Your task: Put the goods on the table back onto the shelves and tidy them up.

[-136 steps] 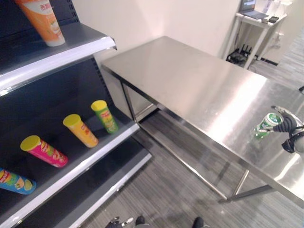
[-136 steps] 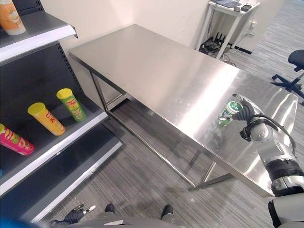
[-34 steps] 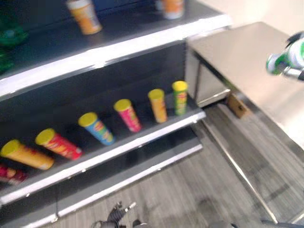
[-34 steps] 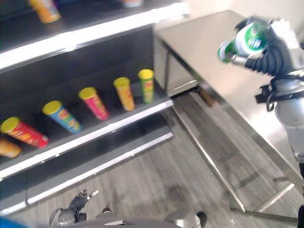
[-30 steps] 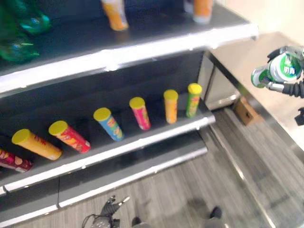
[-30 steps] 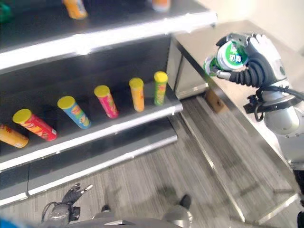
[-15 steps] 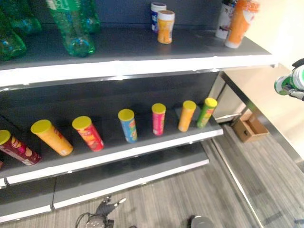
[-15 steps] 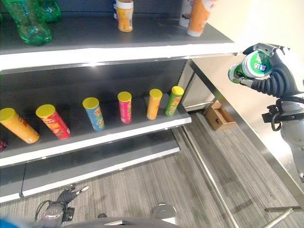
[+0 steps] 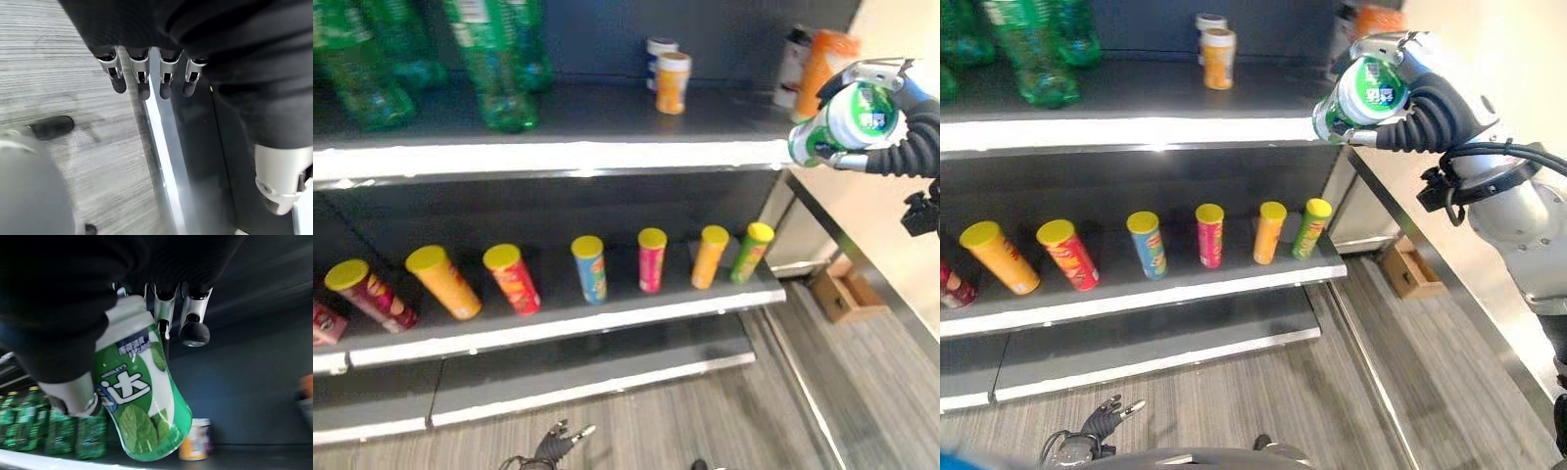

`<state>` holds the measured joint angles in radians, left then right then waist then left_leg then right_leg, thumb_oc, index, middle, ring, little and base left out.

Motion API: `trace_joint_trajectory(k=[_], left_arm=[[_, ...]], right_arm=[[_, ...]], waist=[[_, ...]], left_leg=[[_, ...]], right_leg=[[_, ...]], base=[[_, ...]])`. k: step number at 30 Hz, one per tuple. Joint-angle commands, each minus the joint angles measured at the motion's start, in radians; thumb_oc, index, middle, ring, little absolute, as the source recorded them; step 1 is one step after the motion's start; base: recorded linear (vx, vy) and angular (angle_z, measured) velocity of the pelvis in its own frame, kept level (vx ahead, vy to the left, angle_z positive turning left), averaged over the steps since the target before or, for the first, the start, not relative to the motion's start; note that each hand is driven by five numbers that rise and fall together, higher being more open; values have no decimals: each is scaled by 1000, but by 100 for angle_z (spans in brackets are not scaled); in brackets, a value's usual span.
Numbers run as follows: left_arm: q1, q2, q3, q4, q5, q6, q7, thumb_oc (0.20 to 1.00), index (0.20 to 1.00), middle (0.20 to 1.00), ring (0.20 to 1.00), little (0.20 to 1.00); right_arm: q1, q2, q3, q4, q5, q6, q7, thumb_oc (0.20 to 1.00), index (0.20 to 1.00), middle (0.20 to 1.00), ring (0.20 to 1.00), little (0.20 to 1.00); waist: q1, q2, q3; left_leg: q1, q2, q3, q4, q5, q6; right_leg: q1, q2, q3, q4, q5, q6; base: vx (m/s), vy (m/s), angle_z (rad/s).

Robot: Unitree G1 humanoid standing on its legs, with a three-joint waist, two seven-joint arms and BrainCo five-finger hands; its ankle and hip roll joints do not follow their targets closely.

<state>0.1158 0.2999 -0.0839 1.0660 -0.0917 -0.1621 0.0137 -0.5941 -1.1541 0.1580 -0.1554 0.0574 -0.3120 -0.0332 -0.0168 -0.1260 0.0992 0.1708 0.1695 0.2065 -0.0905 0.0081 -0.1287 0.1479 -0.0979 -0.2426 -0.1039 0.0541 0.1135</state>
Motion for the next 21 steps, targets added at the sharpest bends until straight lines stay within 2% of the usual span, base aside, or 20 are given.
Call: trace_joint_trajectory(k=[1, 6, 10, 12, 21], left_arm=[[-55, 57, -42, 31, 11, -11, 0, 1000, 1000, 1000, 1000, 1000], [-37, 61, -38, 50, -8, -4, 6, 1000, 1000, 1000, 1000, 1000], [-21, 63, -39, 59, -20, -3, 3, 1000, 1000, 1000, 1000, 1000], [-21, 61, -38, 58, -20, -3, 3, 1000, 1000, 1000, 1000, 1000], [-5, 65, -61, 76, -49, -8, -14, 1000, 1000, 1000, 1000, 1000]], right_arm=[[-131, -2, 45, 79, 94, -1, -4, 200, 200, 200, 200, 200], [-302, 16, 195, 255, 117, 16, -6, 200, 200, 200, 200, 200], [-368, 22, 253, 364, 144, 24, 5, 200, 200, 200, 200, 200], [-375, 23, 260, 368, 145, 23, 5, 200, 200, 200, 200, 200], [-542, 48, 428, 716, 209, 52, 75, 200, 200, 200, 200, 200]], waist=[[43, -24, 1], [82, -17, 3], [106, -13, 5], [103, -11, 5], [151, -2, 7]], left_leg=[[16, -19, 30, 7, -51, -2], [1, -8, 6, 9, -37, -15], [-10, -4, -8, 10, -28, -21], [-11, -4, -9, 10, -28, -21], [-39, 3, -48, 11, -7, -34]], right_leg=[[4, -52, -105, 36, -42, 37], [19, -51, -147, 35, -53, 27], [24, -50, -171, 33, -58, 23], [25, -50, -172, 33, -58, 23], [36, -42, -221, 28, -69, 13]], base=[[14, -58, 35], [19, -71, 19], [9, -44, 25], [8, -26, 21], [12, -46, 13]])
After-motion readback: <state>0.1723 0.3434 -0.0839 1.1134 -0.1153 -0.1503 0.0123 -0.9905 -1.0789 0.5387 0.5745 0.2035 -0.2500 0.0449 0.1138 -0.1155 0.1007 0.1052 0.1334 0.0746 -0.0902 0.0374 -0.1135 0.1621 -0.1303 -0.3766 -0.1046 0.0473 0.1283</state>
